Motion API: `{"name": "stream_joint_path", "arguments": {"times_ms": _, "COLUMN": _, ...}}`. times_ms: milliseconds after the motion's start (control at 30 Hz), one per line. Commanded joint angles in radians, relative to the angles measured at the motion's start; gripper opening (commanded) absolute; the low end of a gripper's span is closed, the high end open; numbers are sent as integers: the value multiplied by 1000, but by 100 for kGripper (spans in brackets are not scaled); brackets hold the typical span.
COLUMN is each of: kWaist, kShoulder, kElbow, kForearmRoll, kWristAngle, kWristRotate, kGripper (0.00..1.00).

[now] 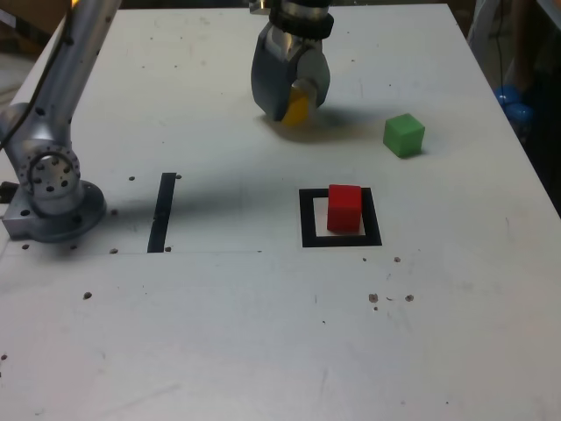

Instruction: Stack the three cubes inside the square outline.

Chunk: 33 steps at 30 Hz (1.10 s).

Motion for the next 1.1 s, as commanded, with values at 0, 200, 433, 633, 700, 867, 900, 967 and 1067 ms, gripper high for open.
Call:
{"name": "stream_joint_path", "arguments": {"times_ms": 0, "kWaist": 0, "kShoulder": 5, "kElbow": -3, "kForearmRoll": -2, "kWristAngle": -1, "kWristRotate": 3, "kGripper": 33}}
{"name": "stream_joint_path", "arguments": {"times_ms": 200, "kWaist": -3, "kShoulder": 2, "kElbow": -4, "kForearmRoll": -2, "kWristAngle": 0, "kWristRotate": 11, "kGripper": 33}}
{"name": "stream_joint_path", "arguments": {"times_ms": 433, "kWaist": -47, "kShoulder": -33, "kElbow": -1, "kForearmRoll": 0, "kWristAngle": 29, "kWristRotate": 41, "kGripper": 33}}
{"name": "stream_joint_path", "arguments": {"times_ms": 633, "kWaist": -134, "kShoulder": -83, "kElbow": 2, "kForearmRoll": 1, "kWristAngle": 56, "kWristRotate": 53, "kGripper": 33}}
{"name": "stream_joint_path", "arguments": {"times_ms": 700, "kWaist": -167, "kShoulder": -100, "kElbow": 3, "kForearmRoll": 4, "kWristAngle": 61, "kWristRotate": 57, "kGripper": 33}}
{"name": "stream_joint_path", "arguments": {"times_ms": 867, "kWaist": -255, "kShoulder": -134, "kElbow": 3, "kForearmRoll": 16, "kWristAngle": 62, "kWristRotate": 66, "kGripper": 33}}
{"name": "stream_joint_path", "arguments": {"times_ms": 900, "kWaist": -273, "kShoulder": -139, "kElbow": 3, "kForearmRoll": 20, "kWristAngle": 61, "kWristRotate": 68, "kGripper": 33}}
{"name": "stream_joint_path", "arguments": {"times_ms": 967, "kWaist": -315, "kShoulder": -151, "kElbow": 3, "kForearmRoll": 30, "kWristAngle": 59, "kWristRotate": 71, "kGripper": 33}}
{"name": "stream_joint_path", "arguments": {"times_ms": 1067, "kWaist": -368, "kShoulder": -166, "kElbow": 2, "kForearmRoll": 46, "kWristAngle": 56, "kWristRotate": 74, "kGripper": 33}}
